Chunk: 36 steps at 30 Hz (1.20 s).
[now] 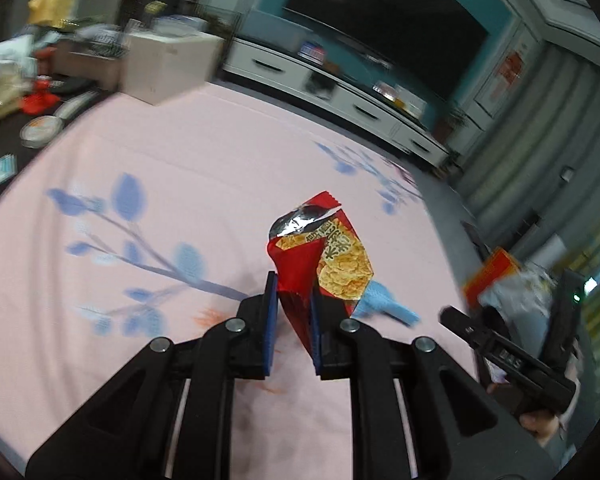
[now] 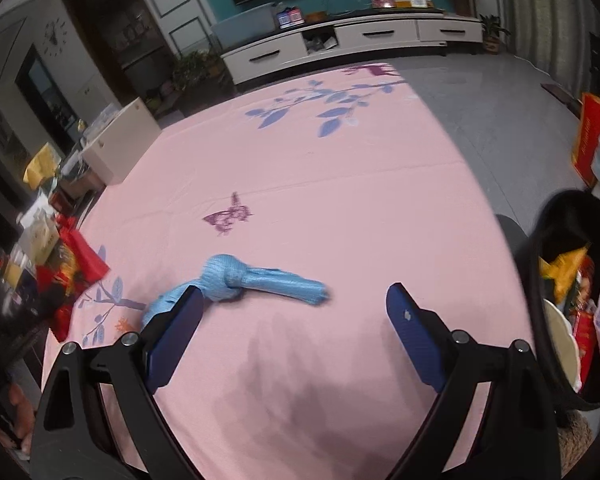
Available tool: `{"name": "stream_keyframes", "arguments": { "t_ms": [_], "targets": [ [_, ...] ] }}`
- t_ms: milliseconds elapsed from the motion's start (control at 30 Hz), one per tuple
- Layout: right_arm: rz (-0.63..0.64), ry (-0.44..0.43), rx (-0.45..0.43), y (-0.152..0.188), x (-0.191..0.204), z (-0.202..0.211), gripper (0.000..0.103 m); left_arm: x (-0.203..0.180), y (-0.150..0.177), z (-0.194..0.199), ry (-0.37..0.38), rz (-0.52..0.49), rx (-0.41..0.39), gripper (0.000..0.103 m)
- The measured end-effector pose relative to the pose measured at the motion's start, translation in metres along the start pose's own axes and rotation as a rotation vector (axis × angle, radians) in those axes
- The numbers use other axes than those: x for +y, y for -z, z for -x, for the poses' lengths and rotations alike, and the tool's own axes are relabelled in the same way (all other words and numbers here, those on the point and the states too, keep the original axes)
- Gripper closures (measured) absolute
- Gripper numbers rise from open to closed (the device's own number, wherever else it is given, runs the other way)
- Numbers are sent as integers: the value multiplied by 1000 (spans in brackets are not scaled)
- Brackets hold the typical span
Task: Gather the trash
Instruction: 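Grasp the red snack wrapper with the left tool while the right grasps the blue cloth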
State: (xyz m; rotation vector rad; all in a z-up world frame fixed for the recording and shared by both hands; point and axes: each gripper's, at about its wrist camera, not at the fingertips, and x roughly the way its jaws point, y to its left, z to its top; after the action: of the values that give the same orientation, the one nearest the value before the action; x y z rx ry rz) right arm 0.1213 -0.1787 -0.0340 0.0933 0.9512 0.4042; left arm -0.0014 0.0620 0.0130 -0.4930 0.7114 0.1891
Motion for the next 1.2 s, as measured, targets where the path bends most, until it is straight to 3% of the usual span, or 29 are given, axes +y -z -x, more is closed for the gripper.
{"name": "stream_keyframes", "arguments": {
  "t_ms": [67,300,467,567,767,833,1000,1100,1200],
  "targets": [
    [15,4,5,-3,12,-7,12,15,-6,10,-77,30,-47,88],
    [62,45,45,-14,54,-41,12,37,-13,25,-112,102,-88,88],
    [96,85,90,-11,70,-65,12,49,-16,32,-49,146,-90,87],
    [104,110,106,-6,73,-72,12,56,-16,32,-78,161,-96,87],
    [141,151,105,-1,78,-78,12,61,-17,33,-63,184,-95,87],
    [147,161,113,0,78,-80,16,61,-17,32,-63,180,-91,87],
    [213,241,107,8,82,-84,37,61,-17,31,-69,184,-87,87],
    [217,244,97,9,80,-81,53,61,-17,30,-73,182,-85,87],
    [217,236,97,10,78,-77,57,60,-17,30,-72,175,-86,87]
  ]
}}
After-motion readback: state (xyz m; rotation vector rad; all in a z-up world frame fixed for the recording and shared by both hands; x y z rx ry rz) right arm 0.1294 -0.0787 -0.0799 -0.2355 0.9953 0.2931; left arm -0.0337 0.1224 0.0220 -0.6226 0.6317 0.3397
